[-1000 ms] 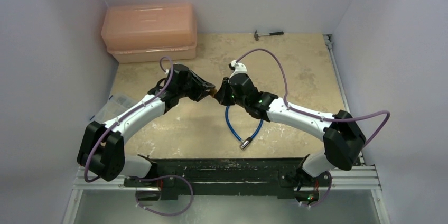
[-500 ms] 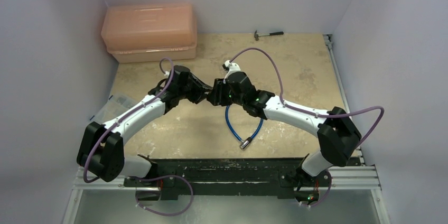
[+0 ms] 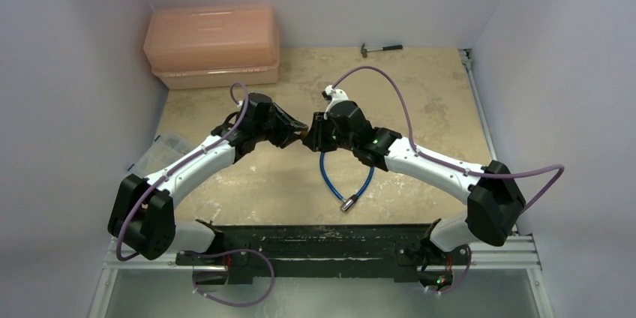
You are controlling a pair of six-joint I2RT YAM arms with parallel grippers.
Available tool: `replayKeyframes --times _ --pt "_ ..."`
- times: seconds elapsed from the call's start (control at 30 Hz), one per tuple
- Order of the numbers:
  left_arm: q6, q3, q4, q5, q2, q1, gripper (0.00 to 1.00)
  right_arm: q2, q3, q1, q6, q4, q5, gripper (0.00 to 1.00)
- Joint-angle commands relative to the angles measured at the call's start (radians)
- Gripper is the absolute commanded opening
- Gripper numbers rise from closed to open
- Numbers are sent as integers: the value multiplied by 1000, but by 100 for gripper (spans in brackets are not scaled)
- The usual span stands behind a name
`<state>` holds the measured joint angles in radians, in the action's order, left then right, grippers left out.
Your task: Unlock with the key
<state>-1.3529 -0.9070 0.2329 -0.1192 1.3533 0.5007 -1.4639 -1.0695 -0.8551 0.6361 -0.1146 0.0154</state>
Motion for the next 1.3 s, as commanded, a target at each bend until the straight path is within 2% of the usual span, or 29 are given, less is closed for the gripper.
replayKeyframes --times 0.0,0.13,0.3,0.37,0.67,0.9,1.27 --pt "-12 -36 -39 12 -28 1 0 42 -30 -9 -3 11 1 28" --pt "-11 -36 -41 12 -29 2 0 36 -26 -9 0 13 6 20" --pt "-11 -32 -45 6 -31 2 0 22 -27 -9 3 15 17 4" --pt "-10 -30 -50 2 -30 2 0 15 -27 -9 6 16 26 0" --pt "-10 -2 -93 -14 -61 9 0 -12 -27 -2 27 39 50 0" --pt "-13 69 -168 -7 -93 28 0 -49 -33 33 55 76 -12 0" --pt "-24 104 -276 -20 -100 40 0 -62 5 48 81 106 -14 0"
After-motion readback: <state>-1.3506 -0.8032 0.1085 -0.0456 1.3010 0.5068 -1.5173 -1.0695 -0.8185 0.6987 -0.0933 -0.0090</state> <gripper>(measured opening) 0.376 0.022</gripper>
